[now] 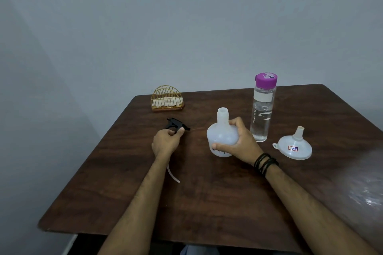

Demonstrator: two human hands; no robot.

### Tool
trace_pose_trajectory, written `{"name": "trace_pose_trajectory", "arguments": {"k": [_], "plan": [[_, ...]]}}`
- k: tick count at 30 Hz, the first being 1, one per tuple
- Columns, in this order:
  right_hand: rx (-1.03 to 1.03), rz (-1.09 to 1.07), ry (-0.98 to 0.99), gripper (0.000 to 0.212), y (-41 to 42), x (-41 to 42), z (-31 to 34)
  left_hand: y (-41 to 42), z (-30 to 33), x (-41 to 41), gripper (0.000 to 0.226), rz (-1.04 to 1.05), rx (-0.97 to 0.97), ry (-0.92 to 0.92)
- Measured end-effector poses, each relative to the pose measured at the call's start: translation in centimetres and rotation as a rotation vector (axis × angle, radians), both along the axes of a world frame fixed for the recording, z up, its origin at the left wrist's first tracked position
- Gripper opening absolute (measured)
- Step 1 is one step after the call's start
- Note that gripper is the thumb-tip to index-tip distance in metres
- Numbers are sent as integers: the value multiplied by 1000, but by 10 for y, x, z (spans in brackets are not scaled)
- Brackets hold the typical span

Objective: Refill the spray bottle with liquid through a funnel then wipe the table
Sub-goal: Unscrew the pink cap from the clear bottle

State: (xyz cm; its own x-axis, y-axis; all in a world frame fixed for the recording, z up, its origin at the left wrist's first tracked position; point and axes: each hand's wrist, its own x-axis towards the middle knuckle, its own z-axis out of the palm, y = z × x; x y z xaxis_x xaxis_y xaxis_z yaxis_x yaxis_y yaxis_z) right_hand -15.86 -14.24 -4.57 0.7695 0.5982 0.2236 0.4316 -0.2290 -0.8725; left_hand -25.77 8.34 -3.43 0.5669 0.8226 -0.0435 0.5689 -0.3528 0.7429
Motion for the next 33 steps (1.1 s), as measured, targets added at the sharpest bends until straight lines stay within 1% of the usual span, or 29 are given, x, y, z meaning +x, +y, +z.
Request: {"name": "trace_pose_trajectory", "arguments": {"k": [2,4,8,12,15,17,19,23,26,28,31,33], "plan": [[-5,0,3,83,0,1,0,-3,-2,2,45,9,148,59],[-8,1,2,83,0,1,-1,-4,-2,4,50,26,245,116],[-9,3,-2,84,0,3,-2,-3,-4,4,57,60,350,197],[-4,0,-14,85,0,3,-3,-9,-3,3,60,58,399,191],[-7,8,-10,87,0,2,-3,-13,-1,2,56,69,440,174],[-10,20,-7,89,-1,0,-2,-15,4,1,45,59,452,77],[-7,34,-29,92,0,-5,-1,-20,14,2,36,45,475,-70],[-55,88,-99,93,0,-15,-1,-37,50,15,37,-14,545,-362],[-9,106,-129,91,-2,-18,0,-56,81,33,39,-172,539,-500],[91,30,-207,75,-4,-21,2,-71,98,46,37,-318,487,-521],[319,-274,-378,43,-10,-27,14,-97,119,66,43,-499,439,-505],[459,-497,-492,34,-14,-22,29,-114,130,79,51,-601,427,-497]]}}
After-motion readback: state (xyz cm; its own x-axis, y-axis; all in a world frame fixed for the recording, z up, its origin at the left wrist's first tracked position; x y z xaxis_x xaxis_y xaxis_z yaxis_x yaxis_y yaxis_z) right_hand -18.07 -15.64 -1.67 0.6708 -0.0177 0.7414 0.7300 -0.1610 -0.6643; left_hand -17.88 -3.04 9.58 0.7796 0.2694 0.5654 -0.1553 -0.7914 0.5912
